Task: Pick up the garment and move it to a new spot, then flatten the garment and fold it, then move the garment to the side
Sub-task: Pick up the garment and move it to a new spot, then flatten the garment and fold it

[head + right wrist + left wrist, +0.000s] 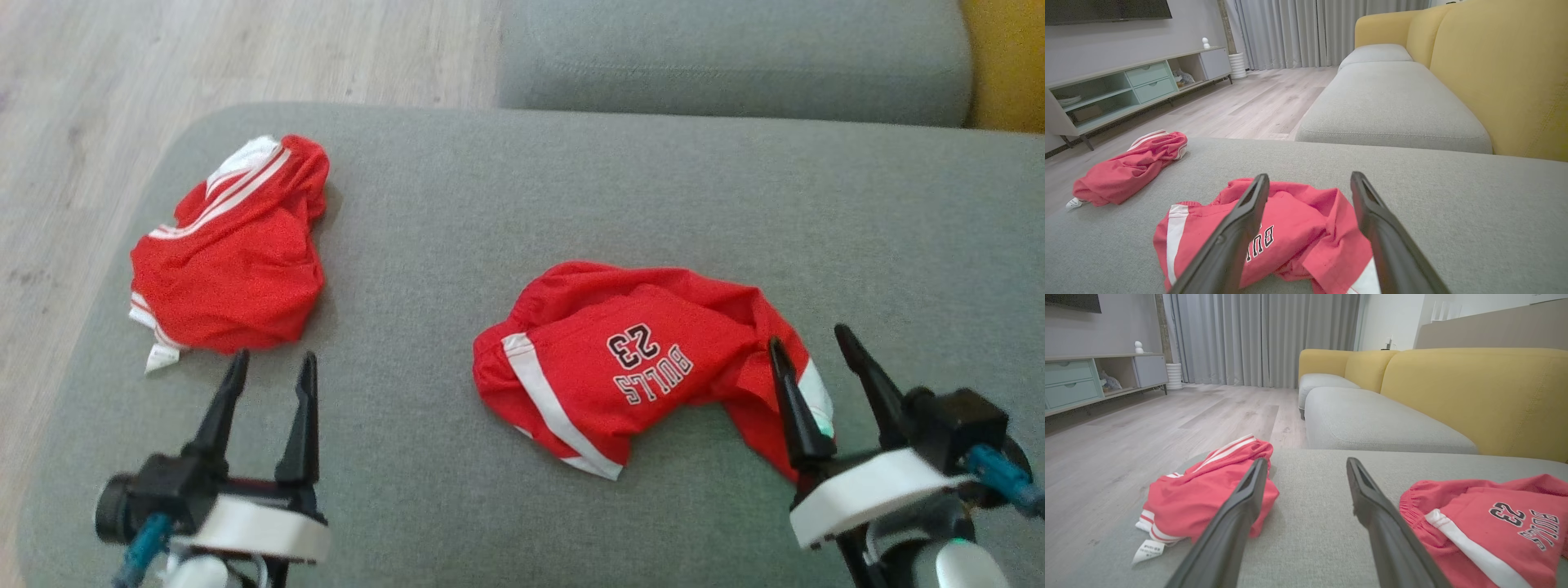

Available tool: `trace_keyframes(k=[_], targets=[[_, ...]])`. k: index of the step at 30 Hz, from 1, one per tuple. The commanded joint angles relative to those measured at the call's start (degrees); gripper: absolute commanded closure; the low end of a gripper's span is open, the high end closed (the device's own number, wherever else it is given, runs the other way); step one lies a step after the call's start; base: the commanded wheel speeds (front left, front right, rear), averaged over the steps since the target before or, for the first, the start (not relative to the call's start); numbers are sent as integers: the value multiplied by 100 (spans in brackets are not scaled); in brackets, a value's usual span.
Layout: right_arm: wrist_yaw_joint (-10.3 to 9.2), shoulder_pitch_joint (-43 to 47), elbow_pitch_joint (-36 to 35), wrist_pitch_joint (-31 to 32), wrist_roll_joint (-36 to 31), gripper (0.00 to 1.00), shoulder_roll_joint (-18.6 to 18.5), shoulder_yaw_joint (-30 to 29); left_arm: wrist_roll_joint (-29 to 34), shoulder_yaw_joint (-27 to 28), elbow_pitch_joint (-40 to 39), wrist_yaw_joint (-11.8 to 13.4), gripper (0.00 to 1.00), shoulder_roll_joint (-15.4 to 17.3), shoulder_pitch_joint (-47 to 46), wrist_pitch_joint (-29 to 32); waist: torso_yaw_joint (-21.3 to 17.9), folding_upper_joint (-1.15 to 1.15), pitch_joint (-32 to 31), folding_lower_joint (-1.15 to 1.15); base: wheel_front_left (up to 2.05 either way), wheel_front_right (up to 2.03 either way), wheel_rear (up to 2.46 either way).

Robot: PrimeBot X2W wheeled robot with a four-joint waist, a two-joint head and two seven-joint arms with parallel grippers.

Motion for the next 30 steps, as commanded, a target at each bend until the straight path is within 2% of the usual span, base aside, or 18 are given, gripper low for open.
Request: trace_keyframes(k=[1,10,30], targets=[[-3,-6,-223,15,38,0,-28,160,89,227,-155,-16,0,41,-80,-54,-79,0,-145,1,0,0,0],[-3,278,-378,64,118,0,-28,89,246,220,-35,18,0,-282,230,-54,-193,0,-275,1,0,0,0],[-3,236,-390,122,89,0,-28,146,352,385,133,77,0,-376,173,-54,-227,0,-207,1,0,0,0]])
